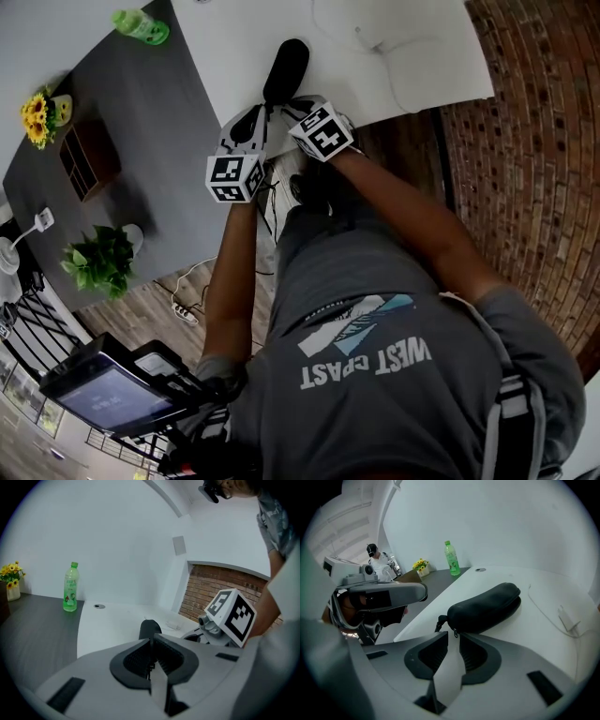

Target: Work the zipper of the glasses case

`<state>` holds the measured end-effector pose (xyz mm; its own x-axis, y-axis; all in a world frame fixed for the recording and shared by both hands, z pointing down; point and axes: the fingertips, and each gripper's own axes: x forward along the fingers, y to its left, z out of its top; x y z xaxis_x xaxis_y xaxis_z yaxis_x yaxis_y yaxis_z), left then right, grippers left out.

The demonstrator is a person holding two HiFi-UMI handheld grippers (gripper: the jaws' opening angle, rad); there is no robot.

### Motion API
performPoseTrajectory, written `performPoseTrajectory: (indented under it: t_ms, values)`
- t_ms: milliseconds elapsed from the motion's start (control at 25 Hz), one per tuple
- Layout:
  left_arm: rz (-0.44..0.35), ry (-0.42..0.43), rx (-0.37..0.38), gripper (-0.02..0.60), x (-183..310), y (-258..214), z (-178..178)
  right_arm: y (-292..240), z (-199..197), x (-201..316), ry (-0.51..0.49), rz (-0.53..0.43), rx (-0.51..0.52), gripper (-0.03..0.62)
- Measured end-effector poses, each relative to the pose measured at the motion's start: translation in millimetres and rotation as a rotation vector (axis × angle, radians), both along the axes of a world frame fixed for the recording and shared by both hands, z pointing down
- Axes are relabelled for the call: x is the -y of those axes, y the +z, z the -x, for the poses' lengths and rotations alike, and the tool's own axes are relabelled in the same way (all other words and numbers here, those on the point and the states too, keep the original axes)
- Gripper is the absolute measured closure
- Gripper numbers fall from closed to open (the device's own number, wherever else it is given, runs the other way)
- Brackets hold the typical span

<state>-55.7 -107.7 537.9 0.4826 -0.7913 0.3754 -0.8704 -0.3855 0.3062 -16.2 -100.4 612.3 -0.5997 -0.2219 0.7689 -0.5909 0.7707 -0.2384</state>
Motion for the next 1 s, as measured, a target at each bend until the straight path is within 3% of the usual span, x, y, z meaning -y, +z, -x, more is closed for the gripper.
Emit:
performPoseTrajectory:
  t_ms: [120, 400, 480, 720, 1000]
  values:
    - [-0.007, -0.005, 0.009, 0.576, -15.2, -19.3, -5.4, -16.7, -1.1, -18.9, 0.003, 0.003, -0.021, 0.54]
    - [-0.004, -0.005, 0.044, 0.576, -6.8, -14.1, 2.4, -7.7, 5.3, -6.1, 0.041, 0.008, -0.046, 0.542]
    - [-0.009, -0.005, 0.06, 0.577, -5.2, -15.9, 3.0, -8.2, 3.8, -2.8, 0.05, 0.009, -0.043, 0.576]
    - [-0.029, 0.044, 0.212, 0.577, 20.3, -11.4, 8.3, -17.4, 4.7, 0.5, 0.031, 0.016, -0.016, 0.588]
    - [0.023, 0.058, 0.225, 0.576, 44.7, 5.3, 2.9, -37.6, -0.5, 0.1, 0.002, -0.027, 0.035, 0.597]
